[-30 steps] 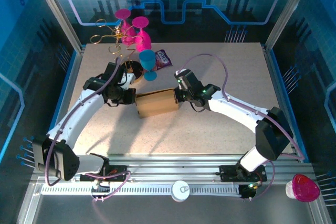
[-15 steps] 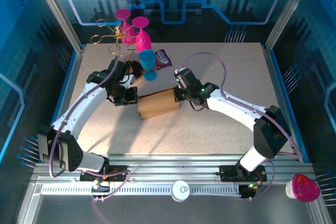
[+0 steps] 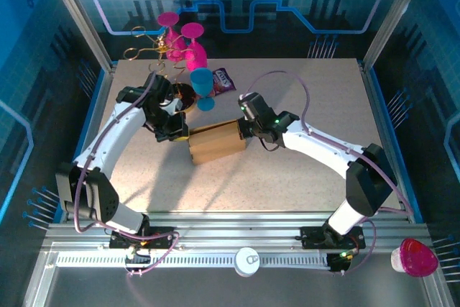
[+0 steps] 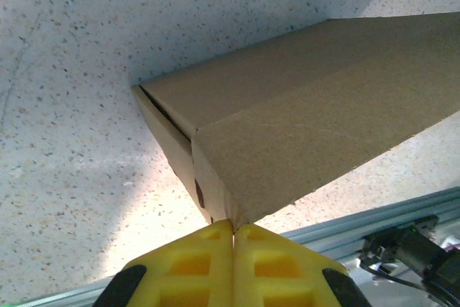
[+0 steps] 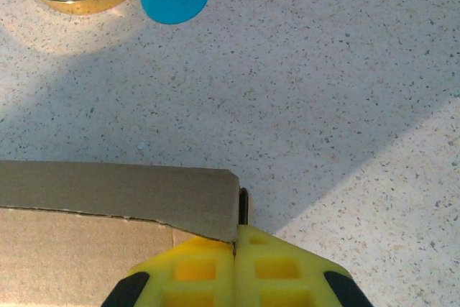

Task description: Fold the paper box

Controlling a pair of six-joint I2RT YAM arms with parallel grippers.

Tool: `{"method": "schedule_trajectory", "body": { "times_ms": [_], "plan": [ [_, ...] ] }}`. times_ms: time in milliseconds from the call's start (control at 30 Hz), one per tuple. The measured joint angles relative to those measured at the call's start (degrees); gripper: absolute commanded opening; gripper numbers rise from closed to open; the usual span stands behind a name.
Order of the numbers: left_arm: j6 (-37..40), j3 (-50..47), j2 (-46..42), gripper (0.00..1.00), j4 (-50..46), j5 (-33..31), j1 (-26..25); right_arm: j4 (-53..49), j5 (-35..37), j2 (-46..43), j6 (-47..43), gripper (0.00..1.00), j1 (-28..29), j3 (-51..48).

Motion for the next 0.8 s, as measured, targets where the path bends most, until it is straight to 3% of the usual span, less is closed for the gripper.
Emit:
{"method": "schedule_trajectory", "body": {
  "times_ms": [800],
  "plan": [
    [-3.15,0.39,0.79,0.03,-0.81,10.29,2.97,-1.18,0.52,0.57,1.07,0.0,-0.37,0.81]
  ]
}}
